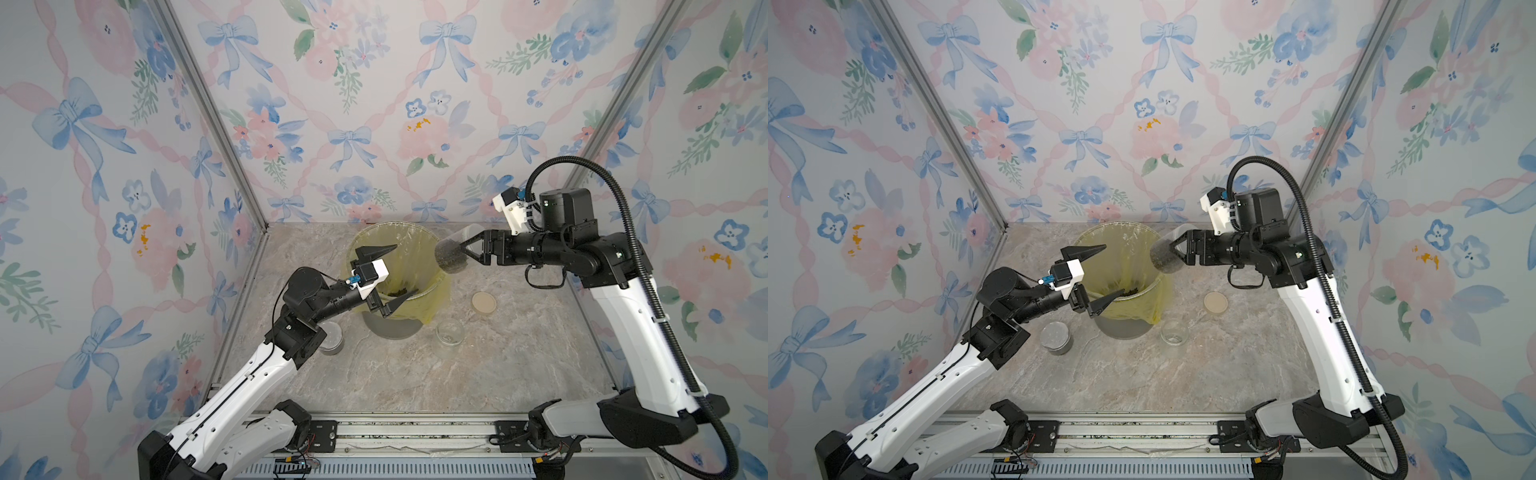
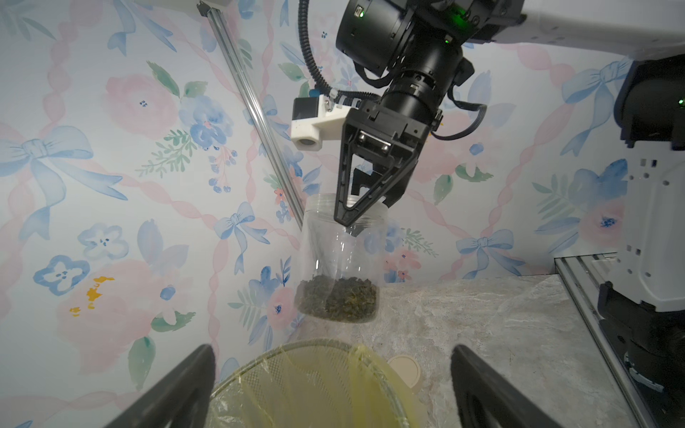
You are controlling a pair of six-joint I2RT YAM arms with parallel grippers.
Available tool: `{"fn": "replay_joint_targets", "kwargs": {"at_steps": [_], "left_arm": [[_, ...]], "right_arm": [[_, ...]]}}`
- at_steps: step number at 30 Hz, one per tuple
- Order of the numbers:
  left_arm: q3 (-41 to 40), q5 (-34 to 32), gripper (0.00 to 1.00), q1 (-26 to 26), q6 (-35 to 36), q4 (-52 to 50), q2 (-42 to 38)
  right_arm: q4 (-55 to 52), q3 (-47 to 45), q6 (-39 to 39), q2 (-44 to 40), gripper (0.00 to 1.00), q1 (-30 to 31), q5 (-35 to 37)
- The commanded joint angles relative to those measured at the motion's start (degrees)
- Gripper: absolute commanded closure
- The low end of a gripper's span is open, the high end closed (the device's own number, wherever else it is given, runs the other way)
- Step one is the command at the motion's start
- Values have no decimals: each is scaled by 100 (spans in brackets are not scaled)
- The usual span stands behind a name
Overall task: Empty moldy tea leaves from jars
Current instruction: Pick up the jar from the center of the board, then unscrew the lid from the jar.
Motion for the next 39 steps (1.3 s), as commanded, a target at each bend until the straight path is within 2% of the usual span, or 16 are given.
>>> {"fn": "replay_joint_targets", "kwargs": {"at_steps": [1, 11, 24, 39], "left_arm": [[-39, 115, 2, -32, 111, 655, 99], [186, -155, 2, 43, 214, 1146, 867], [579, -369, 2, 192, 71, 1710, 1662], [554, -298, 2, 245, -12, 1852, 1586]], "right_arm": [[471, 382, 261, 203, 20, 103, -542], [467, 1288, 305, 964, 21, 450, -707], [854, 1053, 493, 890, 22, 767, -767], [880, 1330, 639, 1136, 23, 1254, -791]]}}
